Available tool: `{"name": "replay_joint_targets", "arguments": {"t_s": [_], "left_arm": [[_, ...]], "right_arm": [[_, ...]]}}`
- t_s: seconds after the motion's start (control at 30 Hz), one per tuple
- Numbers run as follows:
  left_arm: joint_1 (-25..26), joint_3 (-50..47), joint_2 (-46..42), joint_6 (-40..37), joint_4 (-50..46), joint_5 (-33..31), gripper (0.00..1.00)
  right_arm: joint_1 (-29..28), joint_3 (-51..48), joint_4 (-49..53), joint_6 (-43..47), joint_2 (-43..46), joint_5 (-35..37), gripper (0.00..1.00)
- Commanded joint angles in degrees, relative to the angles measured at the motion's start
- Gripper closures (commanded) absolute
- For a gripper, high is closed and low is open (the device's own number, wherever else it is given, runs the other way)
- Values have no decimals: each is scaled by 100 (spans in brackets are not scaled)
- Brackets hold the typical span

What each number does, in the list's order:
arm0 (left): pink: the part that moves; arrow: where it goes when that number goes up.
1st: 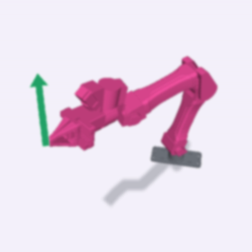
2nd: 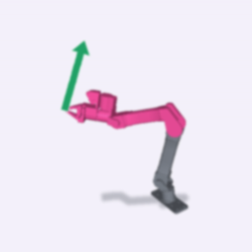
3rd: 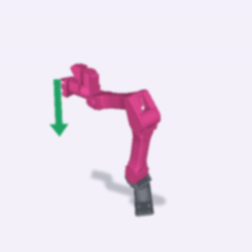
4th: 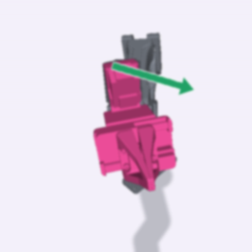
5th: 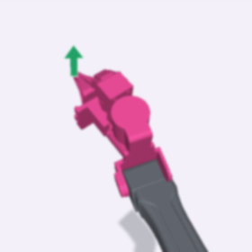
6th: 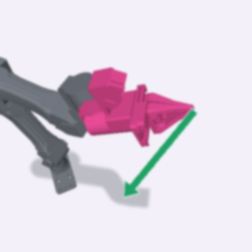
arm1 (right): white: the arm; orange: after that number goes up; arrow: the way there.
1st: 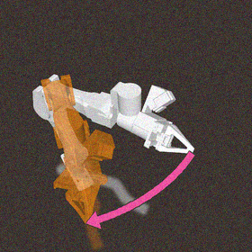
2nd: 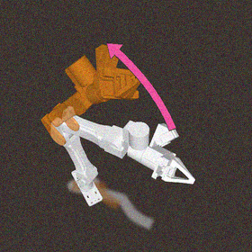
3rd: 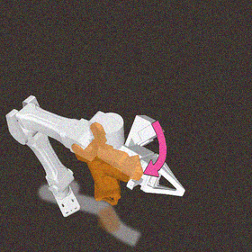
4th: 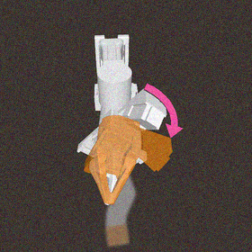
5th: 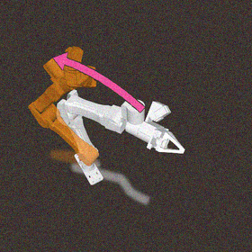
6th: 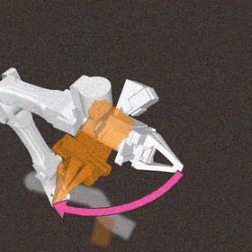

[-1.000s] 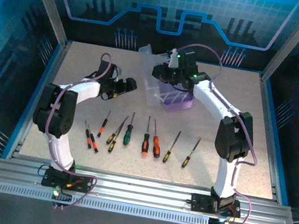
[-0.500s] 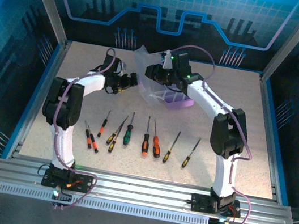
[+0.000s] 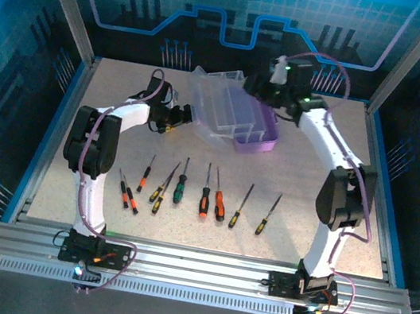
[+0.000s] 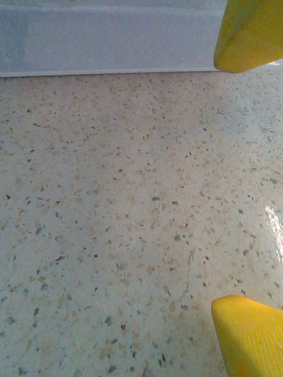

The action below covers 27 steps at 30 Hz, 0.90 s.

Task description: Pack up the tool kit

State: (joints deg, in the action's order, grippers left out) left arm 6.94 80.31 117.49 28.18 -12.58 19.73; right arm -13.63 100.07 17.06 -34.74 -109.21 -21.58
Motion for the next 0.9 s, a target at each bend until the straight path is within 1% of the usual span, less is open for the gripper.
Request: {"name": "replay_joint_targets", "arguments": {"t_s": [0.0, 0.1, 0.17, 0.27, 0.4, 0.5, 0.6, 0.73, 0.8, 0.87], "left_arm": [[-95, 181, 58, -257, -343, -144, 2], [-130, 168, 57, -267, -380, -175, 2], [-132, 219, 85, -294, -467, -221, 2], [-132, 235, 102, -314, -495, -217, 2], [-132, 283, 159, -298, -491, -187, 2], [-131, 321, 191, -273, -491, -153, 2], [-131, 315, 201, -289, -507, -153, 2], [-131, 301, 204, -317, -569, -218, 2], [-131, 293, 187, -311, -611, -304, 2], [-140, 262, 164, -192, -607, -524, 2]], "right_arm": [[483, 88, 839, 519, -72, 470, 52], [707, 67, 1011, 746, -345, 663, 51], [738, 374, 1392, 1012, -697, 843, 50], [708, 690, 1741, 1297, -1113, 1102, 50], [616, 729, 1801, 1426, -1488, 1087, 50], [547, 628, 1857, 1474, -1603, 1228, 54], [534, 372, 1776, 1450, -1615, 1323, 61], [563, -102, 1476, 1297, -1468, 1477, 79], [567, -467, 1197, 1172, -1251, 1540, 83], [568, -774, 1029, 1072, -1068, 1537, 85]]}}
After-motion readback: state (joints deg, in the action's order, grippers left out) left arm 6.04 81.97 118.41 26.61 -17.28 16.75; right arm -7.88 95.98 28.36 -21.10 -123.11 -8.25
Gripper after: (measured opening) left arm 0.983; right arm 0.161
